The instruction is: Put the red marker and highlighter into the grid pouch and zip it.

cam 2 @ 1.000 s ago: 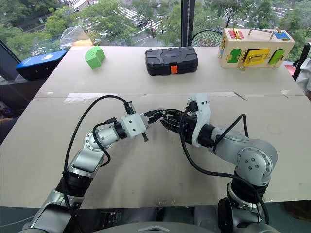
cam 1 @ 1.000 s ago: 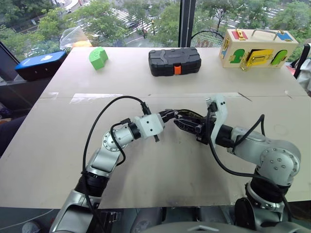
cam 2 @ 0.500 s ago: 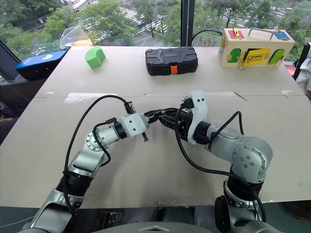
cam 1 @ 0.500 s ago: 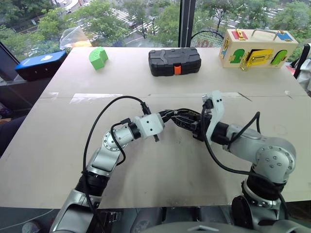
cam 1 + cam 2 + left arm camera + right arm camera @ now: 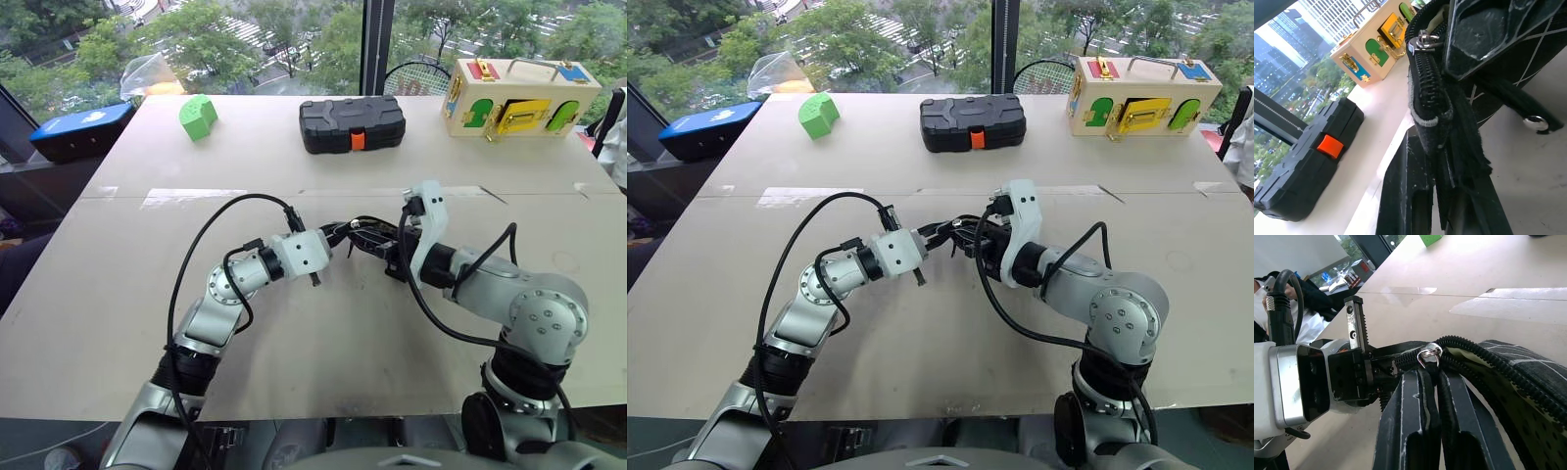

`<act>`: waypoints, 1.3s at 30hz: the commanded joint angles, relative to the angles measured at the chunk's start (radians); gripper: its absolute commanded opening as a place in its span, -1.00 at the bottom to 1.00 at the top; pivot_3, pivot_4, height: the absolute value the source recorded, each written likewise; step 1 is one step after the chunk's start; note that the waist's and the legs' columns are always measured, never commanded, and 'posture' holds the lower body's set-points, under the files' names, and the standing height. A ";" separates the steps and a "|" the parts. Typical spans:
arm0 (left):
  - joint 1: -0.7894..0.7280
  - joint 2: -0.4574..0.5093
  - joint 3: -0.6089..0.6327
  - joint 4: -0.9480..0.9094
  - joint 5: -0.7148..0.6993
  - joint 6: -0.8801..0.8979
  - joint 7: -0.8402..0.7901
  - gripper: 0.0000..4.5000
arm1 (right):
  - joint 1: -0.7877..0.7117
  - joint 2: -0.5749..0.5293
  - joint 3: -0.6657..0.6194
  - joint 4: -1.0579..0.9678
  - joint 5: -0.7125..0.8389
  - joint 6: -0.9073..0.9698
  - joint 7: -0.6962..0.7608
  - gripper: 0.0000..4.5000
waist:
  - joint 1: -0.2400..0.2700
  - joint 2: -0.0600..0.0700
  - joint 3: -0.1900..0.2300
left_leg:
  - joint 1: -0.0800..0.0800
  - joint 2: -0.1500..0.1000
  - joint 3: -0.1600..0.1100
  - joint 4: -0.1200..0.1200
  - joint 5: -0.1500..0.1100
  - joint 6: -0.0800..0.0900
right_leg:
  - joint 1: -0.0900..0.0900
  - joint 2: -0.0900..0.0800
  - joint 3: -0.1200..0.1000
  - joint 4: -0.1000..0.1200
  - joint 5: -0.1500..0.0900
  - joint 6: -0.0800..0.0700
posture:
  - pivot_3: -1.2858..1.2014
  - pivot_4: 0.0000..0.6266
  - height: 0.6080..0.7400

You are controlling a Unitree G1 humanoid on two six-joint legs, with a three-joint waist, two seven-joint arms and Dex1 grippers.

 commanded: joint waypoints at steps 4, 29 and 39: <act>-0.002 0.006 0.015 0.004 0.010 -0.013 0.017 -1.00 | -0.009 -0.022 -0.051 -0.054 0.043 0.003 -0.005 -0.96 | 0.000 0.000 0.000 | 0.000 0.000 0.000 0.000 0.000 0.000 | 0.000 0.000 0.000 0.000 0.000 0.000 | 0.03 -0.52 1.00; -0.014 0.018 0.035 0.039 0.056 -0.005 0.072 -1.00 | 0.050 -0.372 -0.351 -0.044 0.013 0.029 -0.044 -0.96 | 0.014 0.000 0.000 | 0.000 0.000 0.000 0.000 0.000 0.000 | 0.000 -0.001 0.000 -0.001 0.000 0.000 | 0.03 -0.52 1.00; -0.039 0.015 0.002 0.062 0.125 -0.030 0.103 -1.00 | 0.175 -0.589 -0.348 -0.008 -0.037 -0.043 0.052 -0.96 | 0.013 0.000 0.000 | 0.000 0.000 0.002 0.000 0.000 0.001 | 0.002 0.000 0.001 -0.001 0.000 0.000 | 0.03 -0.52 1.00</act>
